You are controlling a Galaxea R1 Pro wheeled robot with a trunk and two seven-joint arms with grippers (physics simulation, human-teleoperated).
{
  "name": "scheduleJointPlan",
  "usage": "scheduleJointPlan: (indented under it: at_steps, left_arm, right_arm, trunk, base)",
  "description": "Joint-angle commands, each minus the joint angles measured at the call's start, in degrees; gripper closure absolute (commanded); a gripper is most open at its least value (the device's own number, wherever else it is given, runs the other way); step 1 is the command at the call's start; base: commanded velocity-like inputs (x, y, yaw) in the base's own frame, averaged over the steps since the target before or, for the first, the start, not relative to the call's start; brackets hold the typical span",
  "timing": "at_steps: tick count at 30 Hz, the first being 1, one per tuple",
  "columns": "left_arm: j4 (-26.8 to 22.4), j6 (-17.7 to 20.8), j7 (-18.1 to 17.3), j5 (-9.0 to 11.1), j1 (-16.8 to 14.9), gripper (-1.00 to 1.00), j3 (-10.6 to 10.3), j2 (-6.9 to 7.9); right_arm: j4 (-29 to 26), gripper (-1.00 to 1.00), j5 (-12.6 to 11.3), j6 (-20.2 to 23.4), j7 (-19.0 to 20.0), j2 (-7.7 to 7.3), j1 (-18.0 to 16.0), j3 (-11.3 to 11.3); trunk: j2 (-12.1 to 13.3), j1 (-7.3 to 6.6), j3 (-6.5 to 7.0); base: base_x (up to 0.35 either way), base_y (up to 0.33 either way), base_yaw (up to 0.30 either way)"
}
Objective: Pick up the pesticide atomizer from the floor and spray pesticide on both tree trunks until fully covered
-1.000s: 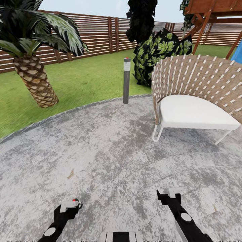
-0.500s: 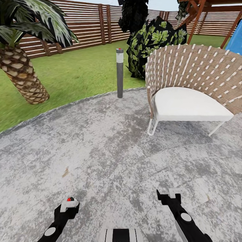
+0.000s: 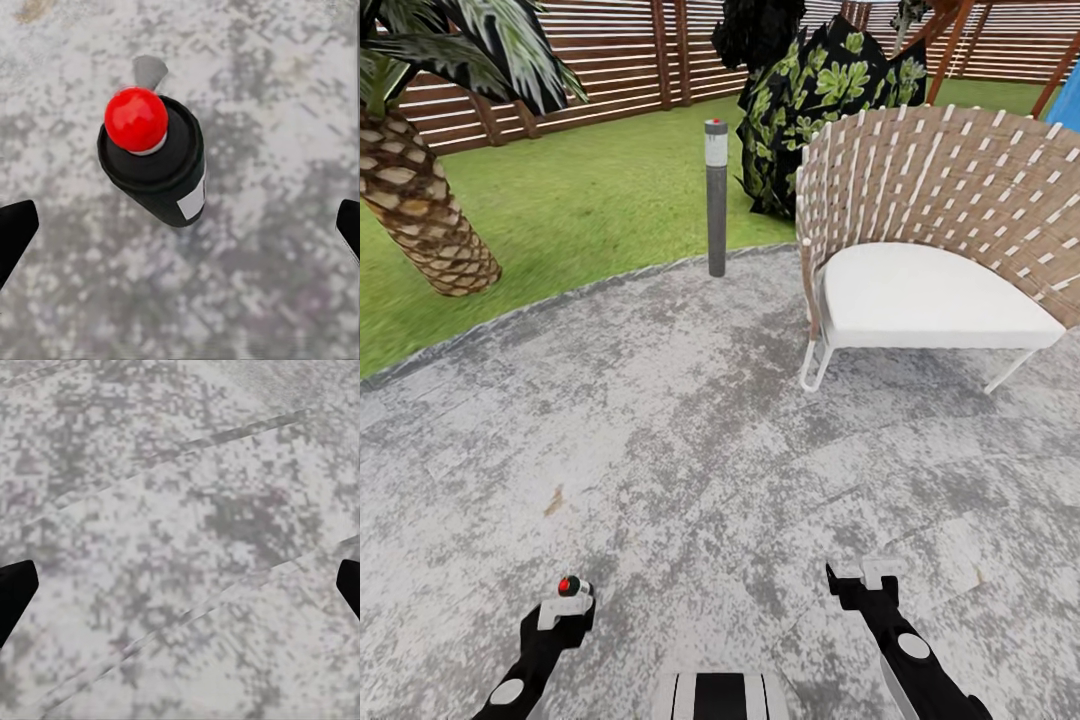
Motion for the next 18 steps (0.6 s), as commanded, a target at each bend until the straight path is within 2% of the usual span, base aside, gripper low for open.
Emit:
scheduleJointPlan:
  at_steps: [1, 4, 13, 18]
  left_arm:
    - [0.16, -0.84, 0.10, 0.20, -0.01, -1.00, -0.05, 0.04]
    - [0.43, -2.05, 0.22, 0.28, 0.00, -1.00, 0.03, 0.18]
    - [0.46, -2.09, 0.24, 0.29, -0.02, -1.00, 0.03, 0.21]
    - [0.46, -2.06, 0.24, 0.29, -0.06, -1.00, 0.03, 0.17]
  right_arm:
    - [0.03, -1.00, 0.13, -0.16, 0.03, -0.01, -0.02, 0.01]
    - [0.04, -1.00, 0.13, -0.16, 0.03, -0.01, -0.02, 0.01]
    - [0.04, -1.00, 0.13, -0.16, 0.01, -0.01, -0.02, 0.01]
    - [0.04, -1.00, 0.13, -0.16, -0.03, -0.01, -0.02, 0.01]
  trunk:
    - [-0.01, -0.01, -0.05]
    - [-0.01, -0.01, -0.18]
    - [-0.13, 0.22, -2.97]
    - [-0.13, 0.22, -3.29]
  base:
    - [0.000, 0.000, 0.000]
    - [0.000, 0.000, 0.000]
    - [0.000, 0.000, 0.000]
    - [0.000, 0.000, 0.000]
